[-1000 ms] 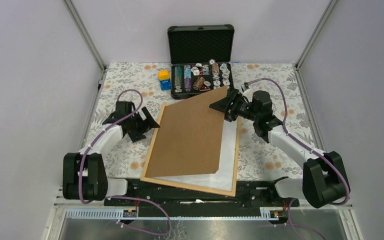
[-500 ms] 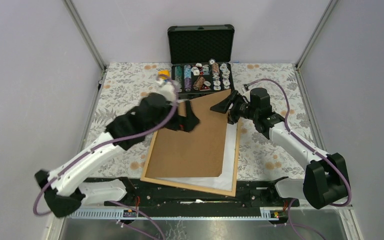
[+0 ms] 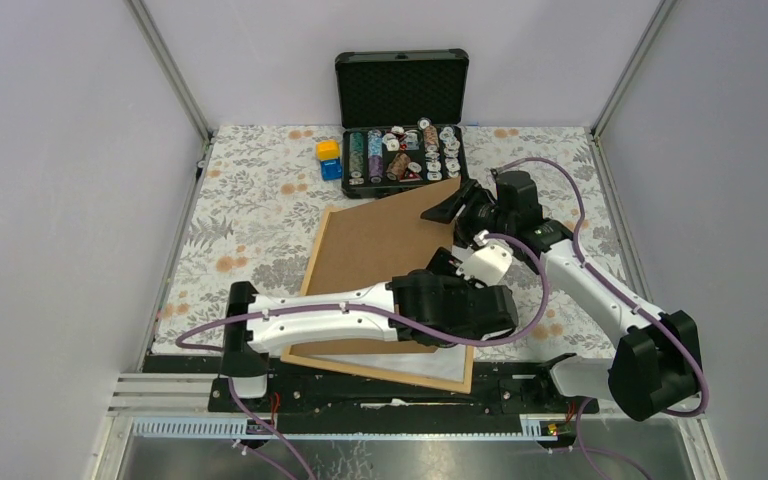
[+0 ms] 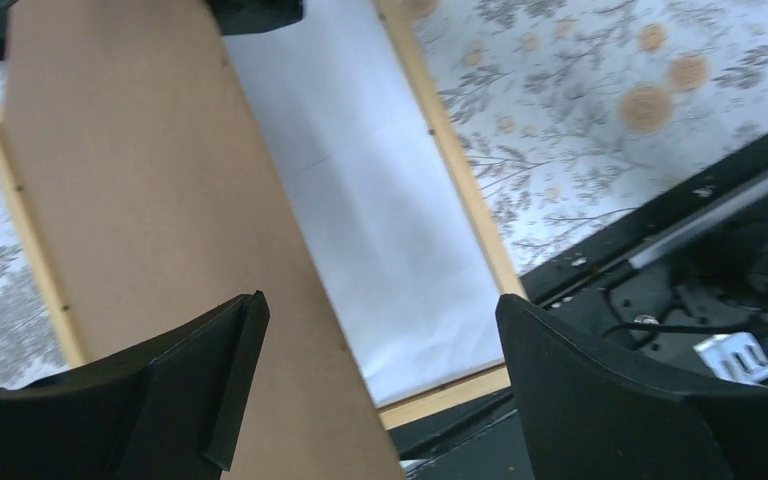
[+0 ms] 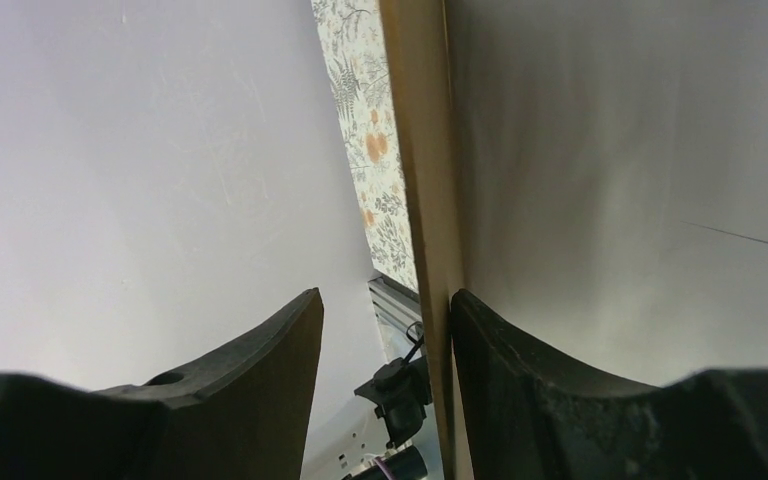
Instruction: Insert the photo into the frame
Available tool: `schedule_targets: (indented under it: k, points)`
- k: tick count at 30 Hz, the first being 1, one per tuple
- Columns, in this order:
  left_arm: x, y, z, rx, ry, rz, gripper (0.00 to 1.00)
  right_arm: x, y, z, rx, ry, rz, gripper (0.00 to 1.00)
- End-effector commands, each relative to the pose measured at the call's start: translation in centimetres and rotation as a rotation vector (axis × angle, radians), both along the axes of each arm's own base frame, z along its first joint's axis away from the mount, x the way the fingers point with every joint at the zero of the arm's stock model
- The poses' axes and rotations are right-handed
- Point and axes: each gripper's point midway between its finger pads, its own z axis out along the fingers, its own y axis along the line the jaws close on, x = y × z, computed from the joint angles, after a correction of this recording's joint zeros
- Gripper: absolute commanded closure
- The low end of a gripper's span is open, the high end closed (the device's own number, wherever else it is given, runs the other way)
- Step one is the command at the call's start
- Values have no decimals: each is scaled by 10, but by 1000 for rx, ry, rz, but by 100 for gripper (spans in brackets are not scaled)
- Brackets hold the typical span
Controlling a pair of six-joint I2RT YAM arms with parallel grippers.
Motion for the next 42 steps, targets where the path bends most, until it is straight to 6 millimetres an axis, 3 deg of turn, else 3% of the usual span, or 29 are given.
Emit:
schedule_targets:
  k: [1, 6, 13, 20, 28, 29, 33, 35, 38, 42]
  points:
    - [15, 30, 21, 36, -103, 145, 9, 1, 5, 42, 51, -70, -12, 43]
    - [19, 36, 18, 117, -164, 184, 22, -2, 7, 41, 45, -66, -9, 44]
    - [22, 30, 3, 233, -189, 172, 40, -3, 3, 38, 4, -45, -58, 43]
    - [25, 31, -7, 291, -210, 163, 42, -2, 0, 39, -7, -25, -92, 43]
    - [30, 37, 1, 292, -245, 175, 69, -3, -3, 38, -25, -15, -115, 42]
    - [31, 38, 2, 290, -246, 177, 73, -2, -4, 39, -28, -19, -118, 40]
    - [32, 43, 4, 289, -249, 186, 85, 0, -8, 43, -66, -61, -106, 16]
    - [33, 46, 4, 286, -251, 194, 90, 4, -20, 48, -124, -102, -123, 4]
    - [34, 47, 8, 272, -258, 203, 90, 11, -50, 53, -186, -138, -156, 0]
    - [36, 48, 15, 248, -274, 219, 90, 23, -135, 49, -308, -154, -267, 0]
